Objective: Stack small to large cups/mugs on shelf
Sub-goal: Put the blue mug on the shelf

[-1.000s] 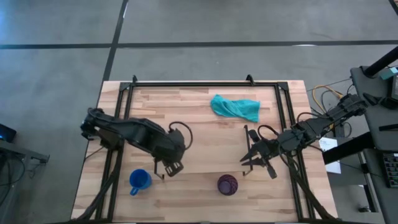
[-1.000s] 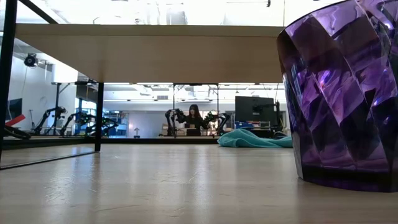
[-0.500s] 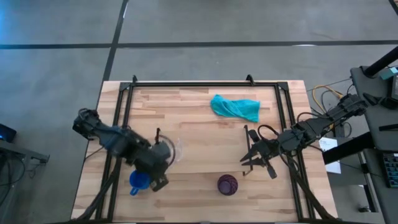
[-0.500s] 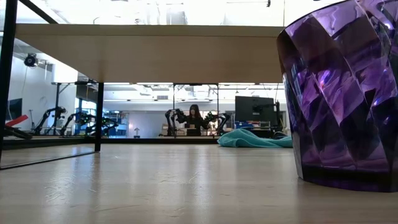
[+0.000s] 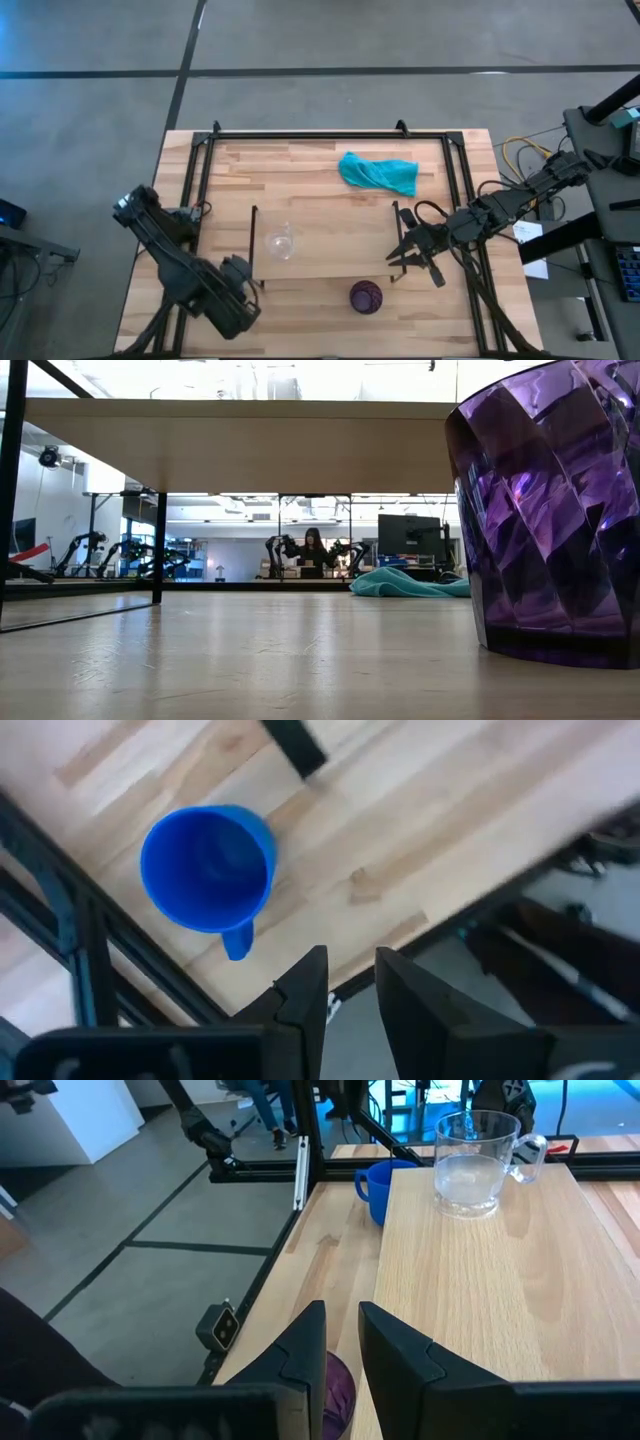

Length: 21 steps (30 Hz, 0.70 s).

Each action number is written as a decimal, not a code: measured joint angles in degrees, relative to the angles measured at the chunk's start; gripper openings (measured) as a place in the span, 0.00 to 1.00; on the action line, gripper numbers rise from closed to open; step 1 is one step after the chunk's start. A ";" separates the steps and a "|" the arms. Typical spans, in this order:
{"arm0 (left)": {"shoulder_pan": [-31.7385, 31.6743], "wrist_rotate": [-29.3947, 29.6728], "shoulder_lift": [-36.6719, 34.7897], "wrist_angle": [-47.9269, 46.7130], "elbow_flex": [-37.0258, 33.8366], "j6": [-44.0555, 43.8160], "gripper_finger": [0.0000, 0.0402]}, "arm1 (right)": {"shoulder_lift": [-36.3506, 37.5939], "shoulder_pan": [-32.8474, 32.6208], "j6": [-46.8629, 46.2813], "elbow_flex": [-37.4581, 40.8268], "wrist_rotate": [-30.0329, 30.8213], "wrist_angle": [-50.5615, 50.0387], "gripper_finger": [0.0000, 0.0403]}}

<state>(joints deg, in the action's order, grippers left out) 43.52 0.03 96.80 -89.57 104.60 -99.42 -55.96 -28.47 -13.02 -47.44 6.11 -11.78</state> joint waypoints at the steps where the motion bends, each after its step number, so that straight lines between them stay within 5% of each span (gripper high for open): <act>1: 0.00 0.01 0.18 0.48 -0.83 -1.79 0.18 | 0.00 0.00 0.00 0.00 0.00 0.04 0.15; 12: 0.42 -4.38 0.50 3.23 -10.21 -15.66 0.18 | 0.00 -0.02 -2.23 0.00 0.00 0.01 0.15; 21: 1.39 -1.32 0.52 11.54 -15.51 -9.50 0.18 | 0.00 0.00 -2.28 0.00 0.00 -0.01 0.15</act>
<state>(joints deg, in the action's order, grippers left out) 44.91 -1.30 97.32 -78.03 89.10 -108.92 -55.96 -28.47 -15.30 -47.44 6.11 -11.79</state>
